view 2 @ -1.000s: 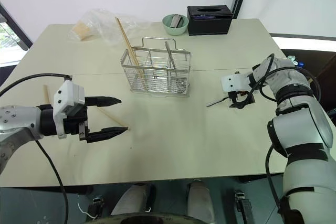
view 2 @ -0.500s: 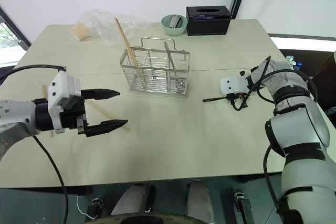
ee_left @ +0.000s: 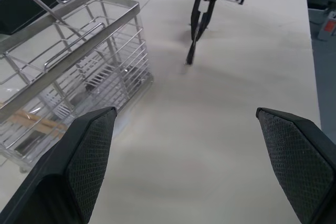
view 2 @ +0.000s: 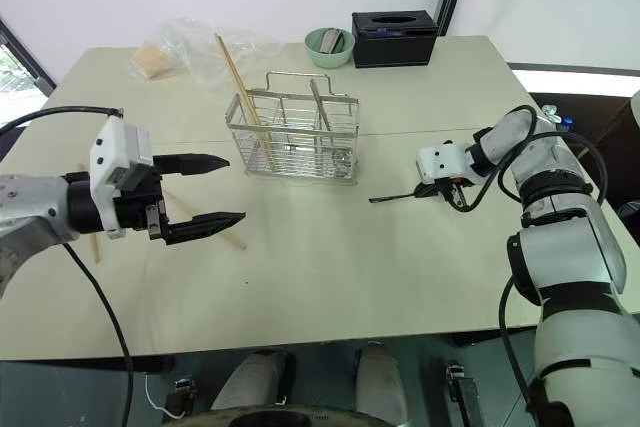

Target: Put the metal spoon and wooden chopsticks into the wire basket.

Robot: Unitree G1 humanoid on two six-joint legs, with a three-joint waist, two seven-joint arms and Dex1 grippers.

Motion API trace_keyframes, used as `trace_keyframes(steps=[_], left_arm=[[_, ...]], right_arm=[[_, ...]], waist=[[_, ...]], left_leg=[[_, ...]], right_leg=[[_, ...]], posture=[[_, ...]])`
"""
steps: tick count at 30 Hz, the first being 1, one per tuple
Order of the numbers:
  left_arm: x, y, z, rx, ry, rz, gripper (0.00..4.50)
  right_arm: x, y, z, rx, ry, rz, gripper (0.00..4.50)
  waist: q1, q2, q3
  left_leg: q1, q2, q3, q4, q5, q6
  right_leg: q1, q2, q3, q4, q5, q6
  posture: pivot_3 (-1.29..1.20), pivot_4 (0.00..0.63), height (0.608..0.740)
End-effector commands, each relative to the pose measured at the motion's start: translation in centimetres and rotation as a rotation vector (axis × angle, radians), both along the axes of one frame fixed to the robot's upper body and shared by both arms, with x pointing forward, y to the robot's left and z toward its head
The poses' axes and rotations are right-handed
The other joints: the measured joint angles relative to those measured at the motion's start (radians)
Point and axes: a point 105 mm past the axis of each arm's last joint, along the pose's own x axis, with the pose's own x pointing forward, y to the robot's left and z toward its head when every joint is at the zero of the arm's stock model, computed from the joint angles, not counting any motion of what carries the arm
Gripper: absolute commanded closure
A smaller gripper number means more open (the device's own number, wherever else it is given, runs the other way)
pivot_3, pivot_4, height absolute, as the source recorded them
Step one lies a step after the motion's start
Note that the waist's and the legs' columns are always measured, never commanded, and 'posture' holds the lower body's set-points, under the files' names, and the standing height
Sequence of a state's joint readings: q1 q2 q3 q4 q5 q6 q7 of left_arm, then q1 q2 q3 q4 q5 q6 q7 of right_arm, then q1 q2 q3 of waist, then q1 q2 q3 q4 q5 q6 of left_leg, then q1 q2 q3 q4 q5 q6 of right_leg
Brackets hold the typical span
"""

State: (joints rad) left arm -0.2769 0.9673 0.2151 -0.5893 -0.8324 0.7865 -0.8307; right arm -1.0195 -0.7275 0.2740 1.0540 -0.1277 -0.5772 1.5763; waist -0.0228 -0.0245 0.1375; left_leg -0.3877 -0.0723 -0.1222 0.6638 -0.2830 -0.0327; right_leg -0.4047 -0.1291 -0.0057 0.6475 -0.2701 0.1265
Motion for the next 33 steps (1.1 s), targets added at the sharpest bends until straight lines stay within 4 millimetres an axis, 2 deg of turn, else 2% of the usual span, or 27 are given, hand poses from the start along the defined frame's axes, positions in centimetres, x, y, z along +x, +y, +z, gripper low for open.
trace_keyframes(steps=[1, 4, 9, 12, 15, 19, 23, 26, 29, 32, 33], left_arm=[[0.5, 0.4, 1.2, -0.003, -0.065, 0.008, 0.00], [0.9, 0.5, 1.5, -0.005, -0.073, 0.007, 0.00], [1.4, 0.5, 1.6, -0.004, -0.083, -0.001, 0.00], [1.7, 0.3, 1.7, -0.007, -0.091, -0.013, 0.00], [1.9, 0.1, 1.8, -0.011, -0.096, -0.021, 0.00], [2.0, 0.0, 1.9, -0.014, -0.102, -0.024, 0.00], [2.1, -0.1, 2.1, -0.018, -0.112, -0.022, 0.00], [2.1, -0.1, 2.3, -0.022, -0.122, -0.012, 0.00], [2.2, 0.1, 2.6, -0.028, -0.131, 0.004, 0.00], [2.2, 0.3, 2.7, -0.029, -0.135, 0.018, 0.00], [2.2, 0.5, 2.7, -0.029, -0.136, 0.025, 0.00]], right_arm=[[-2.1, 2.6, 4.7, 0.266, -0.004, 0.058, 4.47], [-5.5, 4.8, 8.0, 0.472, 0.121, 0.093, 4.47], [-8.9, 7.9, 13.2, 0.766, 0.252, 0.104, 4.47], [-9.1, 9.7, 16.1, 0.930, 0.234, 0.082, 4.47], [-6.8, 11.1, 17.6, 1.052, 0.094, -0.040, 4.47], [-2.5, 11.8, 17.6, 1.122, -0.094, -0.254, 4.47], [0.2, 11.8, 16.5, 1.128, -0.191, -0.376, 4.47], [1.8, 11.7, 14.8, 1.096, -0.241, -0.427, 4.47], [2.3, 12.0, 12.0, 1.045, -0.196, -0.457, 4.47], [2.2, 12.2, 10.4, 1.039, -0.119, -0.469, 3.48], [2.2, 12.3, 10.2, 1.039, -0.118, -0.470, 2.99]], waist=[[0.006, 0.000, 0.000], [0.013, 0.001, 0.001], [0.013, 0.000, 0.000], [0.012, -0.003, -0.002], [0.012, -0.003, -0.002], [0.013, -0.004, -0.002], [0.013, -0.003, -0.002], [0.010, -0.003, -0.002], [0.009, -0.003, -0.002], [0.008, -0.003, -0.002], [0.008, -0.003, -0.002]], left_leg=[[0.000, 0.000, -0.001, 0.000, 0.000, 0.000], [-0.004, -0.001, -0.005, 0.000, 0.000, 0.000], [-0.003, -0.001, -0.006, 0.000, 0.000, 0.000], [-0.002, -0.001, -0.007, 0.000, 0.000, 0.000], [-0.002, -0.001, -0.007, 0.000, 0.000, 0.000], [-0.002, -0.002, -0.007, 0.000, 0.000, 0.000], [-0.003, -0.004, -0.007, 0.000, 0.000, 0.000], [-0.003, -0.005, -0.007, 0.000, 0.000, 0.000], [-0.003, -0.005, -0.007, -0.001, 0.000, 0.000], [-0.003, -0.004, -0.008, -0.001, 0.000, 0.000], [-0.003, -0.004, -0.008, -0.001, 0.000, 0.000]], right_leg=[[0.000, 0.000, 0.000, 0.000, 0.000, 0.000], [-0.001, 0.000, 0.000, 0.000, 0.000, 0.000], [-0.001, -0.003, 0.000, -0.002, -0.002, -0.003], [0.000, -0.003, 0.000, -0.002, -0.002, -0.003], [-0.001, -0.003, 0.000, -0.002, -0.002, -0.003], [-0.004, -0.003, -0.002, -0.002, 0.000, -0.001], [-0.006, -0.003, -0.002, -0.001, 0.000, 0.000], [-0.006, -0.003, -0.002, 0.000, 0.000, 0.000], [-0.006, -0.003, -0.002, 0.000, 0.000, 0.001], [-0.005, -0.002, -0.002, 0.000, 0.000, 0.001], [-0.004, -0.002, -0.002, 0.000, 0.000, 0.001]], posture=[[0.00, 0.150, 0.649], [0.00, 0.150, 0.649], [0.00, 0.150, 0.649], [0.00, 0.150, 0.649], [0.00, 0.150, 0.649], [0.00, 0.150, 0.649], [0.00, 0.150, 0.649], [0.00, 0.150, 0.649], [0.00, 0.150, 0.649], [0.00, 0.150, 0.649], [0.00, 0.150, 0.649]])
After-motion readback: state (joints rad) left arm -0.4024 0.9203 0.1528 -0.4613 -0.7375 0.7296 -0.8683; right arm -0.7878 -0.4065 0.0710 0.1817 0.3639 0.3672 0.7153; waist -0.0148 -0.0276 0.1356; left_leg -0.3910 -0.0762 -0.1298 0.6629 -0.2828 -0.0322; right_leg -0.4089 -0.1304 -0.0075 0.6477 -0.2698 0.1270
